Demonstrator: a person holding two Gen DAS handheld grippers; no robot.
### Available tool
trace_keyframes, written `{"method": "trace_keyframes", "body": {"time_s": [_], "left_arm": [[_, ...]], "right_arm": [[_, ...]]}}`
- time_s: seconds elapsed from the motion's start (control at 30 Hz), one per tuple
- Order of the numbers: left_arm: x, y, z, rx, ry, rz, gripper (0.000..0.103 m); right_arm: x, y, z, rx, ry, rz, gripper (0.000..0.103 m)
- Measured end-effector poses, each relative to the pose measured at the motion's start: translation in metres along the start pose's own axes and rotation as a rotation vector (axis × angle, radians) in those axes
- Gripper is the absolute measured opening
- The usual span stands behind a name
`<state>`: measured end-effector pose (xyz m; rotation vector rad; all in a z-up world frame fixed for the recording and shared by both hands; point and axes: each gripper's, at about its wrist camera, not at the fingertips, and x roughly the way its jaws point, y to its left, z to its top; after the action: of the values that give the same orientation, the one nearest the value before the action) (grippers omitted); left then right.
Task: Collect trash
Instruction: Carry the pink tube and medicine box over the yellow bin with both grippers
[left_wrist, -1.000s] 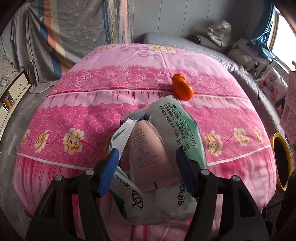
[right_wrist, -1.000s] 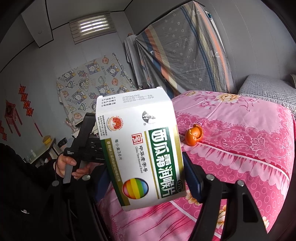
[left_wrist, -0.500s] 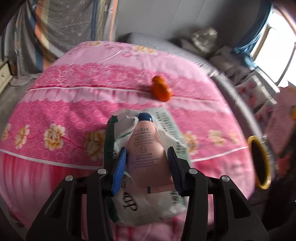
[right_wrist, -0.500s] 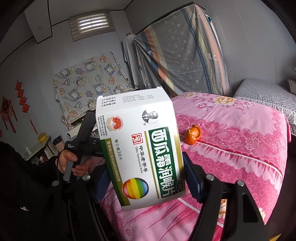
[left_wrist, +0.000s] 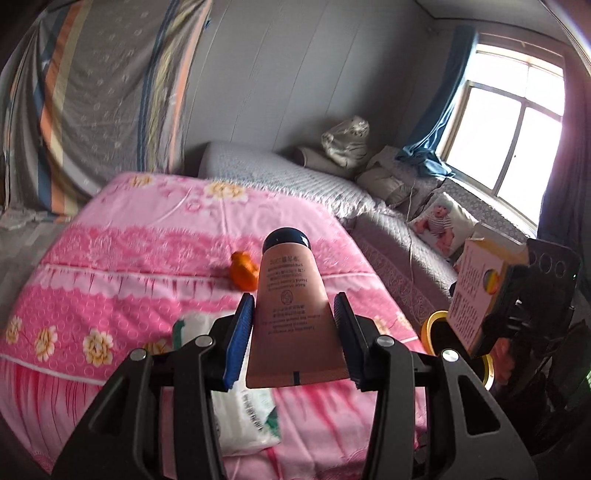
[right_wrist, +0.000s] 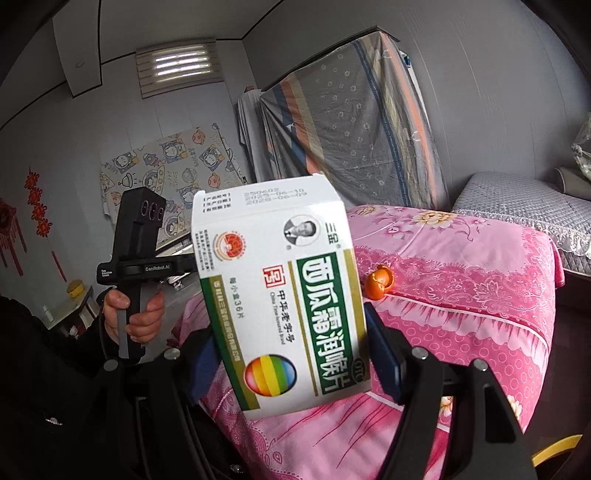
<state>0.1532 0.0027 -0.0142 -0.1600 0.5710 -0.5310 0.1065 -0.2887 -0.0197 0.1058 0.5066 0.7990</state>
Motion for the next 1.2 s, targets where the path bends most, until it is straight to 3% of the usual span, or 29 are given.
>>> {"method": "trace_keyframes", "body": {"time_s": [0.23,0.43,0.67,0.77,1.07,1.13,1.2], "left_arm": [[0.013,-0.069,0.023,0.120,-0.043,-0.055,0.042],[0.046,-0.139,0.029,0.237,-0.026,-0.130,0.042],[0.084,-0.208,0.023,0.341,-0.001,-0.203,0.042],[0.097,-0.231,0.018,0.369,0.027,-0.242,0.042],[0.129,-0.290,-0.005,0.475,0.041,-0.260,0.042],[0.139,-0.300,-0.010,0.490,0.052,-0.275,0.017],[0.151,-0.307,-0.012,0.486,0.075,-0.302,0.017]], "right_arm": [[-0.059,-0.015,-0.014,0.086,-0.103,-0.122,0.067],[-0.119,-0.045,-0.038,0.200,-0.183,-0.293,0.067],[-0.184,-0.076,-0.078,0.329,-0.258,-0.516,0.067],[-0.201,-0.087,-0.096,0.382,-0.278,-0.563,0.067],[-0.237,-0.115,-0.149,0.495,-0.302,-0.746,0.067],[-0.238,-0.116,-0.155,0.516,-0.308,-0.757,0.067],[-0.241,-0.121,-0.162,0.536,-0.312,-0.771,0.067]]}}
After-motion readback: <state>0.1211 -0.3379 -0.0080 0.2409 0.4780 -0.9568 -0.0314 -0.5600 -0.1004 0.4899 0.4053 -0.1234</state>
